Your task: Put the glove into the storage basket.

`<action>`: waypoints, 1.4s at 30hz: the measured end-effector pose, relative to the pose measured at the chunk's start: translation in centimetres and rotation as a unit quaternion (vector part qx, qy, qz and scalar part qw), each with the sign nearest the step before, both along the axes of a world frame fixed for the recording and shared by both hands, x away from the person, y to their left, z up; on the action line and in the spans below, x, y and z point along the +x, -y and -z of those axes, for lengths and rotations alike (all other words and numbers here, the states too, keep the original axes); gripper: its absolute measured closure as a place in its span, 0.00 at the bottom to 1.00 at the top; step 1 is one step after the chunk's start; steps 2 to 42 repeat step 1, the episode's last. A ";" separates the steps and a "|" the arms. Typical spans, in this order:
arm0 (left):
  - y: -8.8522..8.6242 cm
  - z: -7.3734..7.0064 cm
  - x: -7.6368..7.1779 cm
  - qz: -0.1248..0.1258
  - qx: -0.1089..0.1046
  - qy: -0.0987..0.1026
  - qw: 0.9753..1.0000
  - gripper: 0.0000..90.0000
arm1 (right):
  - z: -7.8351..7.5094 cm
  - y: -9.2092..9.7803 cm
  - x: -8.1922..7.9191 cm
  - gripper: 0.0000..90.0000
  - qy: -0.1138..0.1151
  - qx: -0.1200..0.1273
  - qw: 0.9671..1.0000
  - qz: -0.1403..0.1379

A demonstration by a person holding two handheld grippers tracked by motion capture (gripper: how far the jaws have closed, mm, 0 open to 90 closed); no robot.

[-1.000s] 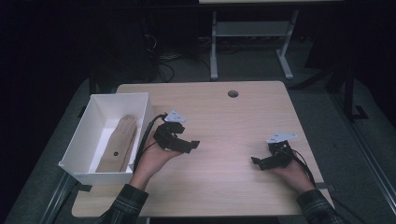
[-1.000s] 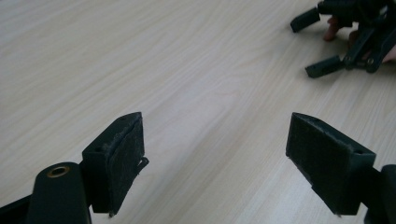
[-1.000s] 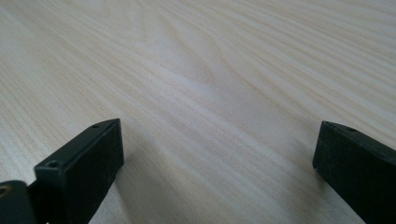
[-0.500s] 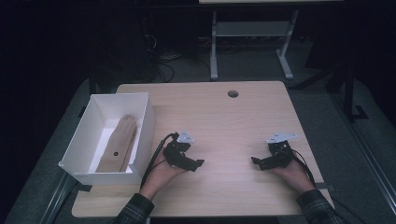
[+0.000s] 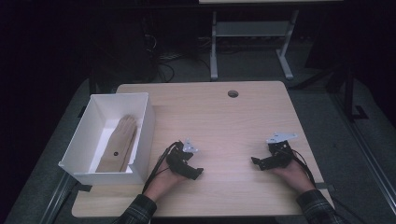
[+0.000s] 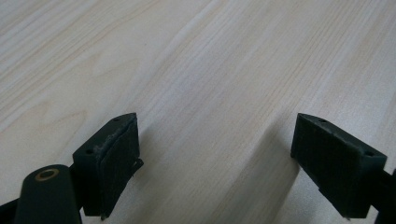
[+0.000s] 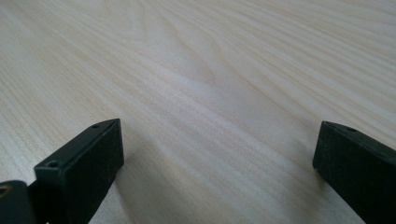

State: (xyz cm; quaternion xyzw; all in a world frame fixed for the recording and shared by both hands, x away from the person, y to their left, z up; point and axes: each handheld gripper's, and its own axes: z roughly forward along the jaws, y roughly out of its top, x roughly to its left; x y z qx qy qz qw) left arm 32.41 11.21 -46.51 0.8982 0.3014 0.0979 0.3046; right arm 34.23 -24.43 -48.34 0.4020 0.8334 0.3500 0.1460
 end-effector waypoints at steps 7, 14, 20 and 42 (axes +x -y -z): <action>0.0 0.0 0.0 0.002 -0.001 0.001 1.000 0.16 | 0.0 0.0 0.0 0.01 0.000 0.000 1.000 0.000; 0.0 0.0 0.0 0.002 -0.001 0.001 1.000 0.16 | 0.0 0.0 0.0 0.01 0.000 0.000 1.000 0.000; 0.0 0.0 0.0 0.002 -0.001 0.001 1.000 0.16 | 0.0 0.0 0.0 0.01 0.000 0.000 1.000 0.000; 0.0 0.0 0.0 0.002 -0.001 0.001 1.000 0.16 | 0.0 0.0 0.0 0.01 0.000 0.000 1.000 0.000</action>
